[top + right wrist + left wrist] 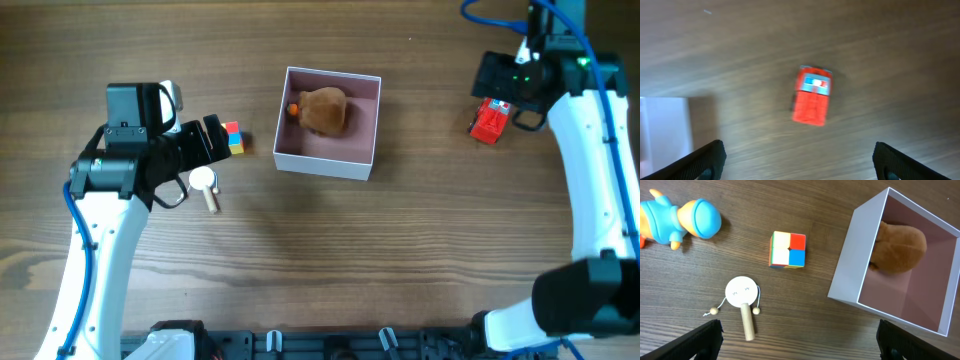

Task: Pack container
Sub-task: 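Grasp the red toy fire truck with the right gripper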

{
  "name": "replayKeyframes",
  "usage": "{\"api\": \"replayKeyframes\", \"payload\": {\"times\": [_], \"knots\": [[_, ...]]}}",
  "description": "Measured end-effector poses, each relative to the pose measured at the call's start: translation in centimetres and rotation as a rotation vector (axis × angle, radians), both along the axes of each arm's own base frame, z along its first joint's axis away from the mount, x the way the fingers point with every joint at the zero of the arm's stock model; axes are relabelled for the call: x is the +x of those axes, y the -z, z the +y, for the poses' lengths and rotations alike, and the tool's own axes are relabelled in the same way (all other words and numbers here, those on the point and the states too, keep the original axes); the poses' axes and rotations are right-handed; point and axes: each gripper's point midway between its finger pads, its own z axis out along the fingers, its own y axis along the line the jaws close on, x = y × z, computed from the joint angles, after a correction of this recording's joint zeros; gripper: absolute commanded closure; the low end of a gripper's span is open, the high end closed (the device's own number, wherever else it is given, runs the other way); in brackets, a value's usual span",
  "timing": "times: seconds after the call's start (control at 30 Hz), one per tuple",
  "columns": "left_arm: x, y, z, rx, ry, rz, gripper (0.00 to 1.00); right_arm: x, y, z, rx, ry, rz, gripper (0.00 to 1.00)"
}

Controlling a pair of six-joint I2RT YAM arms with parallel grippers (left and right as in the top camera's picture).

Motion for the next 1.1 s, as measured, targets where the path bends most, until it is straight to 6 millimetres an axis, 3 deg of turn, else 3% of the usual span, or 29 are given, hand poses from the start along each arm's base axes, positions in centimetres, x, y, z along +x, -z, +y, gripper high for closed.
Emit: {"api": "replayKeyframes", "payload": {"times": [0.13, 0.4, 0.5, 0.67, 0.87, 1.0, 1.1], "knots": [[0.0, 0.0, 0.0, 0.000, 0.000, 0.001, 0.00, 0.2, 3.7, -2.1, 0.046, 0.013, 0.098, 0.24], [0.0, 0.0, 0.0, 0.000, 0.000, 0.000, 0.00, 0.6, 13.0, -1.4, 0.191, 0.201, 0.286, 0.37], [0.0, 0.0, 0.0, 0.000, 0.000, 0.001, 0.00, 0.4, 15.3, -1.4, 0.206, 0.251, 0.333, 0.38], [0.0, 0.0, 0.0, 0.000, 0.000, 0.001, 0.00, 0.6, 15.9, -1.4, 0.215, 0.280, 0.331, 0.46], [0.0, 0.0, 0.0, 0.000, 0.000, 0.001, 0.00, 0.6, 15.9, -1.4, 0.220, 0.289, 0.330, 0.67], [0.0, 0.0, 0.0, 0.000, 0.000, 0.001, 0.00, 0.2, 16.0, -1.3, 0.222, 0.295, 0.345, 0.68], [0.0, 0.0, 0.0, 0.000, 0.000, 0.001, 0.00, -0.4, 15.9, -1.4, 0.210, 0.297, 0.367, 0.75]]}}
